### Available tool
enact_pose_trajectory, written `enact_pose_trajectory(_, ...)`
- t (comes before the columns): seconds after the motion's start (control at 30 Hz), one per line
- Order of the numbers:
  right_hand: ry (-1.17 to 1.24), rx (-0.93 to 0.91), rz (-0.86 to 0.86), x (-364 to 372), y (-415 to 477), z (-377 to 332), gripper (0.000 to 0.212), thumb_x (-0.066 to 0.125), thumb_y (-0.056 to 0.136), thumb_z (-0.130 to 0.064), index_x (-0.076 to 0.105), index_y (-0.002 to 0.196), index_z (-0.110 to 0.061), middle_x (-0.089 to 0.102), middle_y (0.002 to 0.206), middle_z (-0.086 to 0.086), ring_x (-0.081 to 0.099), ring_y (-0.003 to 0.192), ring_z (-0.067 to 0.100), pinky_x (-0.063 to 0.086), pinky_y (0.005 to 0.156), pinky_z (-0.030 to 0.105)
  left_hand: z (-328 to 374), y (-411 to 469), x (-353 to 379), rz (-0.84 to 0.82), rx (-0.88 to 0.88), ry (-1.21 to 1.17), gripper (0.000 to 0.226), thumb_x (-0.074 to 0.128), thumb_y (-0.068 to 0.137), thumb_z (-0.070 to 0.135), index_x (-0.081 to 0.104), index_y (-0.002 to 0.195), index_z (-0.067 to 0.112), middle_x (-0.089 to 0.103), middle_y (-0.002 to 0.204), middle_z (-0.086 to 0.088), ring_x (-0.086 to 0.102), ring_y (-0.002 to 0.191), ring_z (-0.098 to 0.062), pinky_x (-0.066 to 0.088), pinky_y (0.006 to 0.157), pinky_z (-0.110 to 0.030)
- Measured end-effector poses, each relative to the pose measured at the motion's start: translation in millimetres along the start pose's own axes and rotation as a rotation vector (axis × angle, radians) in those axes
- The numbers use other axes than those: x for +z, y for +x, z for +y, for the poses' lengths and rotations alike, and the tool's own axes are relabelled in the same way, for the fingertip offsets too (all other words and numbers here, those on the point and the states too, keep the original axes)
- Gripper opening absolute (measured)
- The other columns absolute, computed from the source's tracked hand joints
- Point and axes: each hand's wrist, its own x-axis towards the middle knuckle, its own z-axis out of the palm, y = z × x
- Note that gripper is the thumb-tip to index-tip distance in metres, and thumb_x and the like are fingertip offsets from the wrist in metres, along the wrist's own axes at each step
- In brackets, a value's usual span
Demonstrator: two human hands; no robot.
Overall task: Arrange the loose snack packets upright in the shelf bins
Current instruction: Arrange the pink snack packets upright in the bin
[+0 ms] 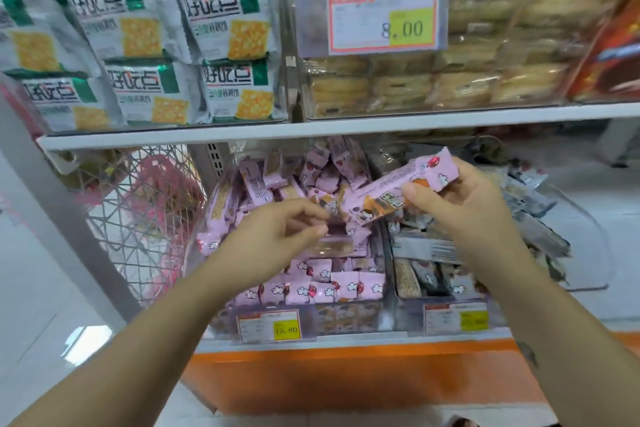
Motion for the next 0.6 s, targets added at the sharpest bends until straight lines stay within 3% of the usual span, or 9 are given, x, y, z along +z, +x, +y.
enact_pose_trajectory(0.1,0.043,0.001,0.041,-13,0,4,0.009,0.068,0.077,-0.028,0.065,0.086,-0.028,0.068,0.072,-0.013,0.062,0.067,0.003,0.051,0.062,0.016,12,16,6,-0.219,0.004,0.146,0.009,0.062,0.091,0.029,0.066,0.097,0.034,0.064,0.088,0.023,0.06,0.083,0.013,0.046,0.074,-0.008)
enact_pose_trajectory(0.27,0.114,0.001,0.028,-23,1,9,0.01,0.067,0.079,-0.018,0.065,0.086,-0.026,0.071,0.076,-0.013,0.065,0.07,0.001,0.052,0.066,0.016,19,46,31,-0.413,0.035,0.484,0.016,0.067,0.088,0.029,0.072,0.102,0.025,0.071,0.093,0.014,0.062,0.08,0.004,0.045,0.07,-0.007)
enact_pose_trajectory(0.33,0.12,0.001,0.025,-26,2,10,0.011,0.068,0.08,-0.015,0.066,0.085,-0.025,0.071,0.077,-0.012,0.065,0.071,0.002,0.053,0.067,0.016,21,54,39,-0.457,0.081,0.615,0.016,0.068,0.087,0.03,0.073,0.1,0.024,0.072,0.094,0.012,0.062,0.08,0.0,0.049,0.075,-0.015)
enact_pose_trajectory(0.43,0.134,0.009,0.02,-27,2,12,0.012,0.068,0.08,-0.012,0.066,0.084,-0.022,0.072,0.076,-0.012,0.065,0.069,0.0,0.051,0.065,0.013,23,62,44,-0.477,0.16,0.801,0.007,0.065,0.088,0.029,0.066,0.084,0.023,0.06,0.072,0.012,0.051,0.065,-0.005,0.044,0.067,-0.024)
enact_pose_trajectory(0.47,0.13,0.012,0.02,-27,3,13,0.012,0.068,0.08,-0.012,0.066,0.084,-0.022,0.072,0.075,-0.013,0.065,0.069,0.0,0.051,0.065,0.013,22,64,44,-0.46,0.169,0.841,0.015,0.063,0.089,0.028,0.06,0.076,0.023,0.053,0.068,0.012,0.046,0.061,-0.005,0.038,0.063,-0.025)
enact_pose_trajectory(0.6,0.126,0.011,0.022,-27,3,12,0.013,0.068,0.079,-0.013,0.065,0.085,-0.024,0.071,0.075,-0.014,0.065,0.069,-0.002,0.05,0.065,0.012,12,70,30,-0.324,0.147,0.821,0.004,0.059,0.09,0.02,0.06,0.09,0.016,0.051,0.086,0.005,0.051,0.077,-0.016,0.034,0.064,-0.026)
